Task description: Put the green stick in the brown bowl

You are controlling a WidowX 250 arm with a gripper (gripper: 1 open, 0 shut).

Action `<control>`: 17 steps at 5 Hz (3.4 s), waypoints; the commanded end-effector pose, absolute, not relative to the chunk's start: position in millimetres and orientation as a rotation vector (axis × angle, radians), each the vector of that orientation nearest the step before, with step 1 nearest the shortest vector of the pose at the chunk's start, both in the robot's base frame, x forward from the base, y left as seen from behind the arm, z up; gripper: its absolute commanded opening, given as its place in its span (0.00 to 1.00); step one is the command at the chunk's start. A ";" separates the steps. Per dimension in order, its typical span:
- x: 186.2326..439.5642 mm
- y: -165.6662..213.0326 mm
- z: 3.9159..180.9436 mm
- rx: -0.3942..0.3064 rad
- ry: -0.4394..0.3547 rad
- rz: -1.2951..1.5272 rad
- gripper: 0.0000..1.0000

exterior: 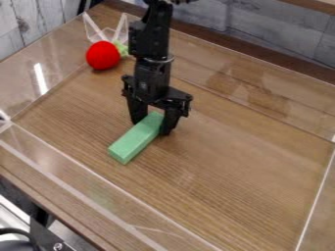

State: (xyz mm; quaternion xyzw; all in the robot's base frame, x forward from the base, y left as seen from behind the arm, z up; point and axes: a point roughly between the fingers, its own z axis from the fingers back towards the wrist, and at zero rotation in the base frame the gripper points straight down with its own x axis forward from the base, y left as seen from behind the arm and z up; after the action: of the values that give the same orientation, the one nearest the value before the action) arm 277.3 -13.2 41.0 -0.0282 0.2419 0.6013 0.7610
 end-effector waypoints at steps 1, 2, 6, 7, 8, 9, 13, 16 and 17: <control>279.9 -10.4 52.4 -0.101 0.501 1.394 0.00; 285.1 -2.8 43.6 -0.109 0.501 1.409 0.00; 299.0 -12.5 21.5 -0.100 0.497 1.335 0.00; 299.7 -15.6 20.4 -0.103 0.496 1.333 0.00; 300.9 -14.8 11.8 -0.090 0.495 1.272 0.00; 302.1 -13.7 5.5 -0.077 0.493 1.211 0.00; 304.9 -48.4 31.8 -0.168 0.480 1.082 1.00; 316.2 -82.8 58.1 -0.283 0.517 1.035 1.00; 317.8 -81.4 64.3 -0.348 0.516 1.103 1.00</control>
State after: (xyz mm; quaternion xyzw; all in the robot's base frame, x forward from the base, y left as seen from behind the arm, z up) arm 315.1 -85.9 51.5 -0.1493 0.2575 0.5113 0.8062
